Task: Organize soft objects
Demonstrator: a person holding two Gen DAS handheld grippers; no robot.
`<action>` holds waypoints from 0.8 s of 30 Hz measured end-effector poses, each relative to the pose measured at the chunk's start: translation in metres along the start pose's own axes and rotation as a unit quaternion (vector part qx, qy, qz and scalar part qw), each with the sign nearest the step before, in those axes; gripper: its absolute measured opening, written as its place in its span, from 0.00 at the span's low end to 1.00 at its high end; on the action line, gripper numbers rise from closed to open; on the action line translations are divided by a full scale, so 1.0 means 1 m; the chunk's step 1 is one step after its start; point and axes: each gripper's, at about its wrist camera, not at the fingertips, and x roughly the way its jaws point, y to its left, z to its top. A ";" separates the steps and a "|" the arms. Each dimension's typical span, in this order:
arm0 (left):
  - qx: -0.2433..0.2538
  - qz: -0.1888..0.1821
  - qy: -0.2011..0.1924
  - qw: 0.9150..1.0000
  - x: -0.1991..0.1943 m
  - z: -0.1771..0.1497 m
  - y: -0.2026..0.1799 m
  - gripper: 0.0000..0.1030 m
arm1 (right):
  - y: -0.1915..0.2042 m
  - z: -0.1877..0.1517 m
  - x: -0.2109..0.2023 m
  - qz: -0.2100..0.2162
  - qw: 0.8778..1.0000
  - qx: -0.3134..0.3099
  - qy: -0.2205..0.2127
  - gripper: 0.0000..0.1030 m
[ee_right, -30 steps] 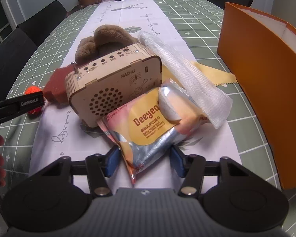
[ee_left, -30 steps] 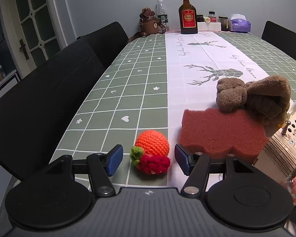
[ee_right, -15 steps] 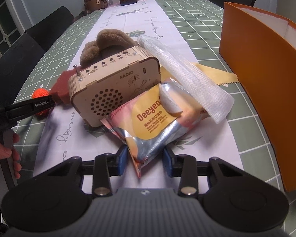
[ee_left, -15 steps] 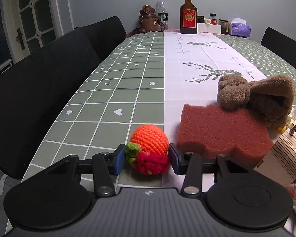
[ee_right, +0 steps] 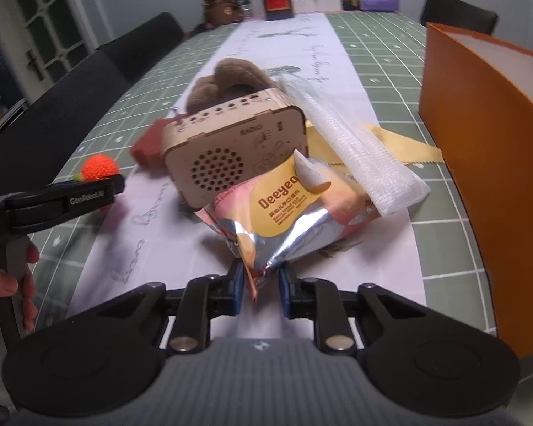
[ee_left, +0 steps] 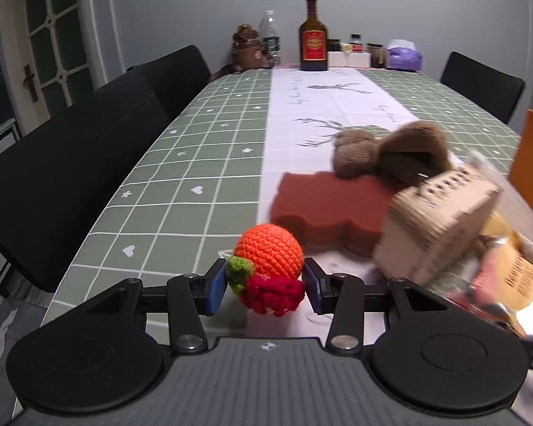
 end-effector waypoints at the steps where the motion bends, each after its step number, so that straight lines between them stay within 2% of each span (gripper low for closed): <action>1: 0.003 -0.005 -0.002 1.000 -0.007 -0.003 -0.003 0.50 | 0.000 -0.002 -0.004 0.005 1.000 -0.015 0.000 0.15; 8: -0.003 -0.090 0.001 0.996 -0.056 -0.027 -0.021 0.50 | -0.013 -0.023 -0.033 0.060 0.992 -0.110 0.019 0.12; 16: 0.009 -0.143 0.005 0.990 -0.087 -0.050 -0.046 0.50 | -0.027 -0.051 -0.060 0.090 0.968 -0.231 0.045 0.12; 20: 0.014 -0.149 0.006 0.989 -0.094 -0.056 -0.054 0.50 | -0.037 -0.059 -0.066 0.089 0.965 -0.241 0.053 0.13; 24: 0.013 -0.151 0.002 0.988 -0.098 -0.057 -0.056 0.50 | -0.043 -0.063 -0.074 0.089 0.973 -0.210 0.039 0.22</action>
